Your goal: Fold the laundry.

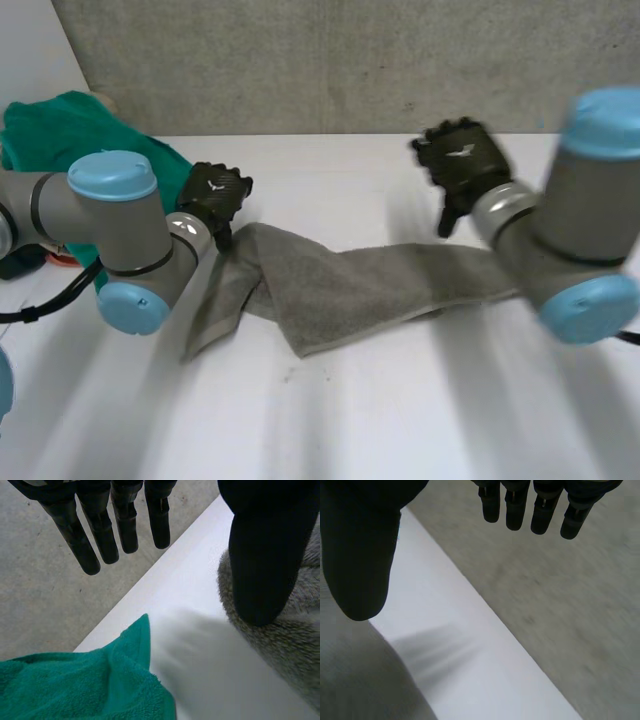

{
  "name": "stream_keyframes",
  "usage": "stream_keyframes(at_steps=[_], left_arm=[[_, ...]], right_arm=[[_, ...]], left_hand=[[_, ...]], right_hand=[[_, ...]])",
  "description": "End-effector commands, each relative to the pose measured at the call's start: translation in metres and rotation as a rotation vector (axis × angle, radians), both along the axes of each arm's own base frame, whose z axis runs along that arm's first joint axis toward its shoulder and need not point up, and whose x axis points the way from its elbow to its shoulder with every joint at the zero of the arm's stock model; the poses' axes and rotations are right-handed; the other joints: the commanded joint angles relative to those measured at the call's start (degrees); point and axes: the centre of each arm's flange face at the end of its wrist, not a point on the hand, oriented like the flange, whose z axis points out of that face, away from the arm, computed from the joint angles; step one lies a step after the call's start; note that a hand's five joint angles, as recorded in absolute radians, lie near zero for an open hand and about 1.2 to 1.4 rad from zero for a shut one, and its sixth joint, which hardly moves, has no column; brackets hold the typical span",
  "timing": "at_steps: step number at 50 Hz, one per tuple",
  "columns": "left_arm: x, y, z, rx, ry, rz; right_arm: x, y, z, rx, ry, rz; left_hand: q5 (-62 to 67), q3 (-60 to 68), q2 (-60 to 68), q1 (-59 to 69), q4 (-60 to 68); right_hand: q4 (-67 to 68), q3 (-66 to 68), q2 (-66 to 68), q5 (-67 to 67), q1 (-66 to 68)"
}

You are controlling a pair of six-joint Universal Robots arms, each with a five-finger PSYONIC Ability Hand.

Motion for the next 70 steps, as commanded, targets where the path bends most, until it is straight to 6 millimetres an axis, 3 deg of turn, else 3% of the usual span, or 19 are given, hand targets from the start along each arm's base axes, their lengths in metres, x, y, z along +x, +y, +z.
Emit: stream_keyframes(at_steps=[1, 7, 12, 17, 22, 26, 31, 39, 41, 44, 46, 50, 52, 56, 57, 60, 64, 66, 70], left_arm=[[-0.004, 0.054, 0.034, 0.034, 0.091, -0.047], [-0.009, 0.105, 0.037, 0.15, 0.174, -0.097], [-0.008, 0.142, 0.02, 0.319, 0.186, -0.111], [-0.008, 0.154, 0.004, 0.388, 0.165, -0.113], [-0.013, 0.151, -0.015, 0.409, 0.154, -0.116], [-0.019, 0.143, -0.028, 0.405, 0.152, -0.119], [-0.027, 0.135, -0.043, 0.405, 0.142, -0.12], [-0.039, 0.116, -0.048, 0.348, 0.16, -0.101], [-0.046, 0.104, -0.048, 0.298, 0.178, -0.094], [-0.051, 0.098, -0.048, 0.269, 0.179, -0.102], [-0.055, 0.092, -0.049, 0.246, 0.159, -0.109], [-0.056, 0.086, -0.044, 0.201, 0.119, -0.119], [-0.056, 0.088, -0.035, 0.184, 0.103, -0.125], [-0.043, 0.099, 0.03, 0.107, 0.121, -0.13], [-0.034, 0.105, 0.055, 0.081, 0.131, -0.127], [-0.012, 0.11, 0.099, 0.029, 0.154, -0.097], [0.012, 0.115, 0.134, -0.034, 0.124, -0.059], [0.018, 0.115, 0.138, -0.037, 0.087, -0.05], [0.02, 0.108, 0.115, 0.0, -0.072, -0.063]], right_arm=[[-0.062, 0.001, -0.004, 0.249, 0.062, -0.126], [-0.092, -0.008, -0.027, 0.313, 0.111, -0.135], [-0.099, -0.023, -0.059, 0.261, 0.202, -0.064], [-0.105, -0.041, -0.093, 0.217, 0.299, -0.039], [-0.11, -0.058, -0.119, 0.195, 0.362, -0.027], [-0.11, -0.073, -0.13, 0.163, 0.362, -0.031], [-0.109, -0.085, -0.131, 0.138, 0.347, -0.041], [-0.111, -0.077, -0.105, 0.142, 0.242, -0.07], [-0.112, -0.073, -0.087, 0.111, 0.222, -0.078], [-0.113, -0.067, -0.071, 0.093, 0.209, -0.083], [-0.112, -0.064, -0.067, 0.095, 0.21, -0.081], [-0.114, -0.053, -0.068, 0.175, 0.232, -0.079], [-0.115, -0.049, -0.061, 0.19, 0.237, -0.078], [-0.119, -0.025, -0.01, 0.17, 0.261, -0.077], [-0.121, -0.022, -0.002, 0.16, 0.267, -0.081], [-0.127, -0.01, 0.028, 0.109, 0.299, -0.098], [-0.134, 0.009, 0.052, 0.102, 0.373, -0.125], [-0.135, 0.017, 0.057, 0.114, 0.397, -0.125], [-0.129, 0.033, 0.052, 0.178, 0.447, -0.077]], left_hand=[[2.0, 1.3, 1.5, 1.3, 2.0], [5.5, 4.8, 5.0, 4.9, 5.5], [8.6, 7.8, 8.1, 7.9, 8.5], [6.2, 5.5, 5.7, 5.6, 6.2], [0.0, -0.7, -0.5, -0.7, 0.0], [0.3, -0.4, -0.2, -0.3, 0.3], [1.3, 0.6, 0.9, 0.7, 1.3], [19.0, 18.2, 18.5, 18.3, 19.0], [37.1, 36.3, 36.6, 36.4, 37.1], [41.2, 40.4, 40.7, 40.5, 41.2], [57.0, 56.2, 56.5, 56.3, 56.9], [57.7, 56.9, 57.2, 57.0, 57.6], [57.7, 56.9, 57.2, 57.0, 57.6], [57.7, 56.9, 57.2, 57.0, 57.6], [57.7, 56.9, 57.2, 57.0, 57.6], [57.7, 56.9, 57.2, 57.0, 57.6], [57.7, 56.9, 57.2, 57.0, 57.6], [57.7, 56.9, 57.2, 57.0, 57.6], [57.7, 56.9, 57.2, 57.0, 57.6]], right_hand=[[-2.2, -2.4, -2.4, -2.8, -3.6], [-1.0, -1.2, -1.2, -1.5, -2.4], [1.5, 1.4, 1.3, 1.0, 0.2], [1.5, 1.4, 1.3, 1.0, 0.2], [1.7, 1.6, 1.5, 1.2, 0.3], [18.5, 18.3, 18.3, 18.0, 17.1], [67.6, 67.5, 67.5, 67.1, 66.3], [67.8, 67.6, 67.6, 67.2, 66.4], [67.8, 67.6, 67.6, 67.2, 66.4], [67.8, 67.6, 67.6, 67.2, 66.4], [67.8, 67.6, 67.6, 67.2, 66.4], [67.8, 67.6, 67.6, 67.2, 66.4], [67.8, 67.6, 67.6, 67.2, 66.4], [67.8, 67.6, 67.6, 67.2, 66.4], [67.8, 67.6, 67.6, 67.2, 66.4], [67.8, 67.6, 67.6, 67.2, 66.4], [67.8, 67.6, 67.6, 67.2, 66.4], [67.8, 67.6, 67.6, 67.2, 66.4], [67.8, 67.6, 67.6, 67.2, 66.4]])
